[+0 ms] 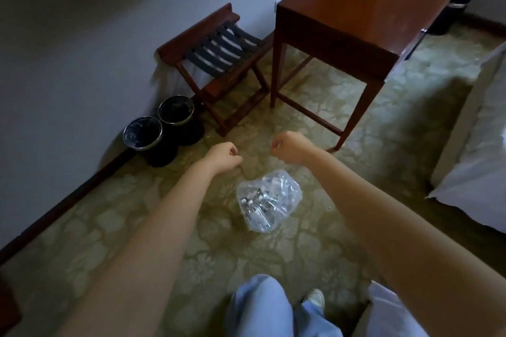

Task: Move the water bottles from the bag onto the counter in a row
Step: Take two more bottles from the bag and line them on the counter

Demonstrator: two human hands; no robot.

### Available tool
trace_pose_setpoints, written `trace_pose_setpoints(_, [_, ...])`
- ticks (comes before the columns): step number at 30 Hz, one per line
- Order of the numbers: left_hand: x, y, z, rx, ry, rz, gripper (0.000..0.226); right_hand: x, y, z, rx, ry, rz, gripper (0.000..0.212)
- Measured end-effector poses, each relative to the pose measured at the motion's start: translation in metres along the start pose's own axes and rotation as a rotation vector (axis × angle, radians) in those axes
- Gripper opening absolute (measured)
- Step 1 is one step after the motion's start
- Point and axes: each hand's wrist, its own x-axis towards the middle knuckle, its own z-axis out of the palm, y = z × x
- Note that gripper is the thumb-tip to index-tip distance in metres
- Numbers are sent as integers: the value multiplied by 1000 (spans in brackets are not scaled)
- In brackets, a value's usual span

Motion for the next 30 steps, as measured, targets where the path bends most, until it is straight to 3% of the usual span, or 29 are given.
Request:
trace_pose_setpoints(16, [131,-52,63,-344,195,-339,21,177,16,49,-260,-370,-306,22])
trace_pose_setpoints(25, [145,-91,150,-666,305,-657,20,243,43,121,-385,-655,-482,27])
trace_pose_setpoints(30, [154,-87,222,-688,329,-789,27,274,94,159,-339,-797,-495,24])
